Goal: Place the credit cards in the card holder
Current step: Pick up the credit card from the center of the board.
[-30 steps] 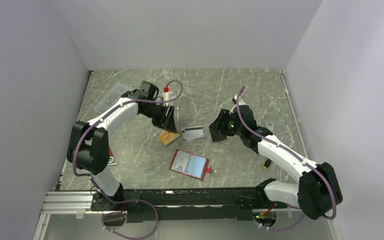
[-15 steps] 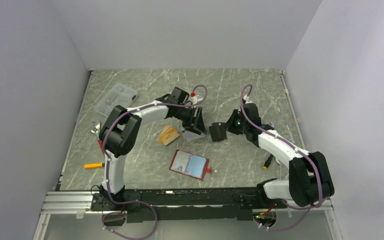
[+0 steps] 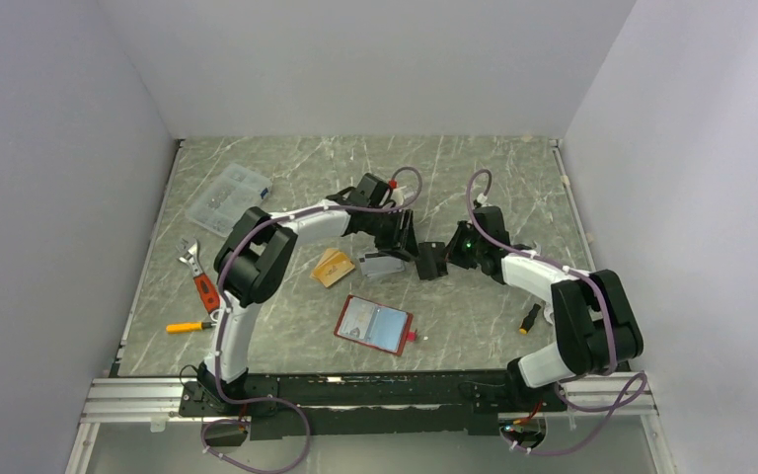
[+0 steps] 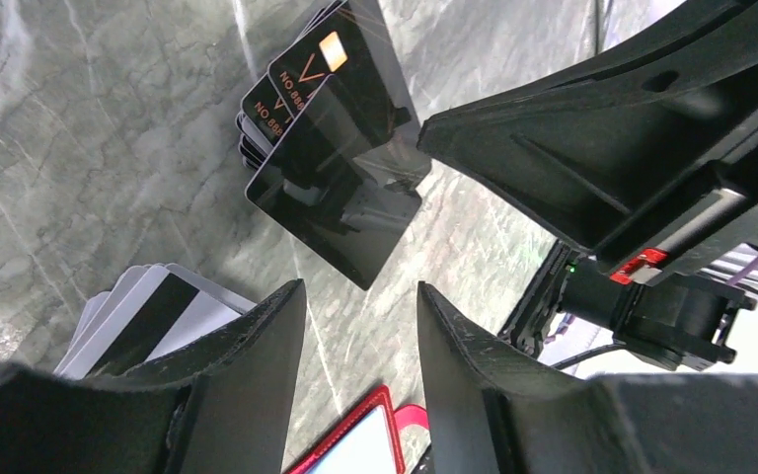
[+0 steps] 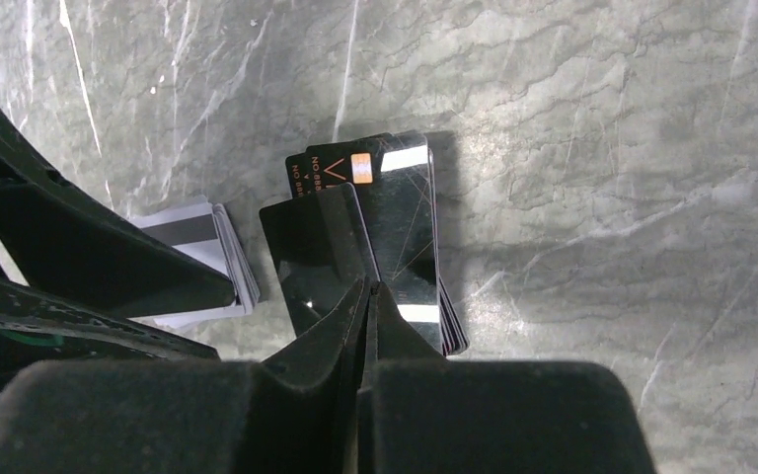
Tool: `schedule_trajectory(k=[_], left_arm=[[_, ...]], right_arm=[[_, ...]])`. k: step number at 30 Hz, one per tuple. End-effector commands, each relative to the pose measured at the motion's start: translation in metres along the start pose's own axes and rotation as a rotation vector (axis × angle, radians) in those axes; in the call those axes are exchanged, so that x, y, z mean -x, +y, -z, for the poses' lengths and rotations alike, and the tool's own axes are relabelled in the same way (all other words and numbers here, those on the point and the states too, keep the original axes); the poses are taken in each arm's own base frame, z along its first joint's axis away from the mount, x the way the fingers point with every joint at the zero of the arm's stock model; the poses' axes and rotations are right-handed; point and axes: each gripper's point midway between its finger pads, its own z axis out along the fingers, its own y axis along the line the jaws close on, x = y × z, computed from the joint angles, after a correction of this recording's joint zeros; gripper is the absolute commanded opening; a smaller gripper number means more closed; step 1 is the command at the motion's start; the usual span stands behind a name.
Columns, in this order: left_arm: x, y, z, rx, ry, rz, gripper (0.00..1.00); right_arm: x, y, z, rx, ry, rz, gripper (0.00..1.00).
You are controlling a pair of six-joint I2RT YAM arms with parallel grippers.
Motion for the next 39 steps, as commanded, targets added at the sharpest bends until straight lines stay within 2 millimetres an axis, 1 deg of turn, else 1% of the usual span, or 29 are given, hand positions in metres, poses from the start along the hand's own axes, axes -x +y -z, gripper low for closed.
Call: schedule_trajectory(k=[1,7,13,23,29,31,39], left_arm=[[0.005,0.000,-0.011,0.028,-0.018,0.002,0.50],[0.001,0.003,-0.023,0.038,-0.004,0.013,0.50],[0.000,0.003,-0.028,0.029,0.000,0.026,0.50],[0.000,0.005,-0.033,0.027,0.002,0.029,0.49],[0.000,0.004,-0.032,0.026,0.000,0.021,0.47],[0.001,0.004,-0.032,0.025,-0.002,0.021,0.45],[0.005,0.000,-0.032,0.009,-0.007,0.015,0.24]], right_arm=[[0.017,0.008,-0.005,0.043,-0.049,0.011,0.00],[0.012,0.004,-0.010,0.050,-0.033,-0.001,0.00],[0.004,0.001,-0.013,0.055,-0.012,-0.011,0.00],[-0.006,-0.003,-0.017,0.050,0.023,-0.026,0.00],[-0.013,-0.004,-0.017,0.059,0.037,-0.037,0.00],[-0.016,-0.004,-0.017,0.064,0.042,-0.042,0.00],[-0.023,-0.009,-0.016,0.049,0.052,-0.050,0.00]])
